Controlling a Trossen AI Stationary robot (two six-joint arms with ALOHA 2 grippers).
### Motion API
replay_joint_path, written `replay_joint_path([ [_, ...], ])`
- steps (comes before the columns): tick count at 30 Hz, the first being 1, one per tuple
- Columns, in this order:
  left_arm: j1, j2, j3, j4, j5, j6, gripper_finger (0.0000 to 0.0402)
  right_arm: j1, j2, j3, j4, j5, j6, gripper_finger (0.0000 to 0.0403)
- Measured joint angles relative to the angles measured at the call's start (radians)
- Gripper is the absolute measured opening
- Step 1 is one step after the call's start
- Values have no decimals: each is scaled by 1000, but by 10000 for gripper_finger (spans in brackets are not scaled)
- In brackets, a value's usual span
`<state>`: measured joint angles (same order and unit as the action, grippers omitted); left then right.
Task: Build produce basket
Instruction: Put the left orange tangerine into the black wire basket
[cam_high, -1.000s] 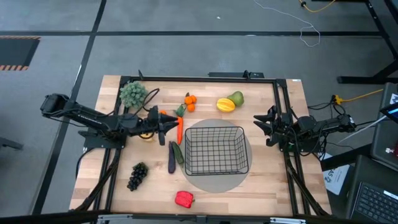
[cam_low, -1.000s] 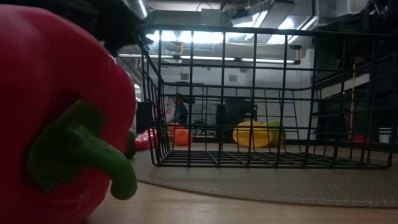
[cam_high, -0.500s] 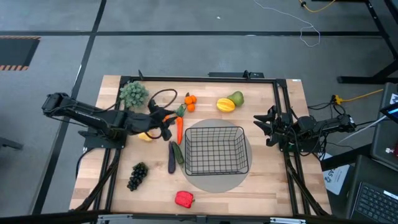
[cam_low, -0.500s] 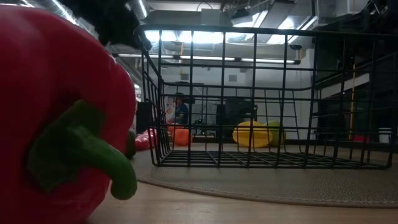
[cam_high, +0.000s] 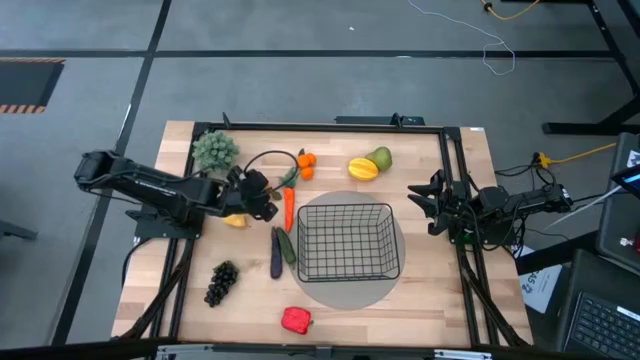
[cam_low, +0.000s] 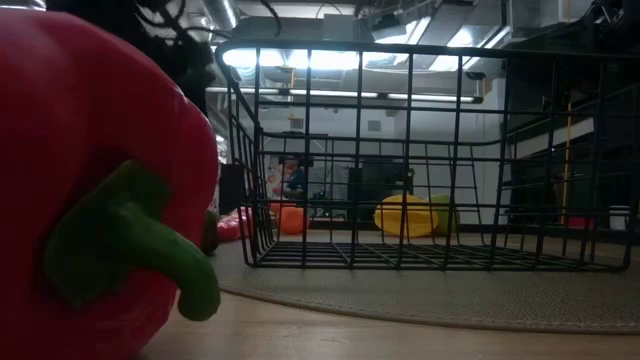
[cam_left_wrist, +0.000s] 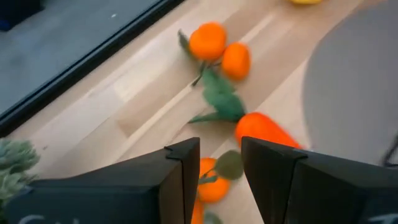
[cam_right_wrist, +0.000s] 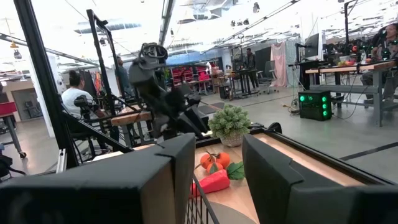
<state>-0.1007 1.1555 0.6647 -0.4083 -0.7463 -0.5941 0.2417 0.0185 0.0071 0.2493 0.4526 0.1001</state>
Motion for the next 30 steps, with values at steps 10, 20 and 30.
replay_joint_path([
  [10, 66, 128, 0, -26, 40, 1, 106, 0, 0, 0, 0, 0, 3, 131],
  [20, 66, 202, 0, -25, 98, -2, 106, 0, 0, 0, -1, 0, 3, 131],
  [30, 66, 205, 0, -41, 122, -5, 105, 0, 0, 0, -1, 0, 4, 131],
])
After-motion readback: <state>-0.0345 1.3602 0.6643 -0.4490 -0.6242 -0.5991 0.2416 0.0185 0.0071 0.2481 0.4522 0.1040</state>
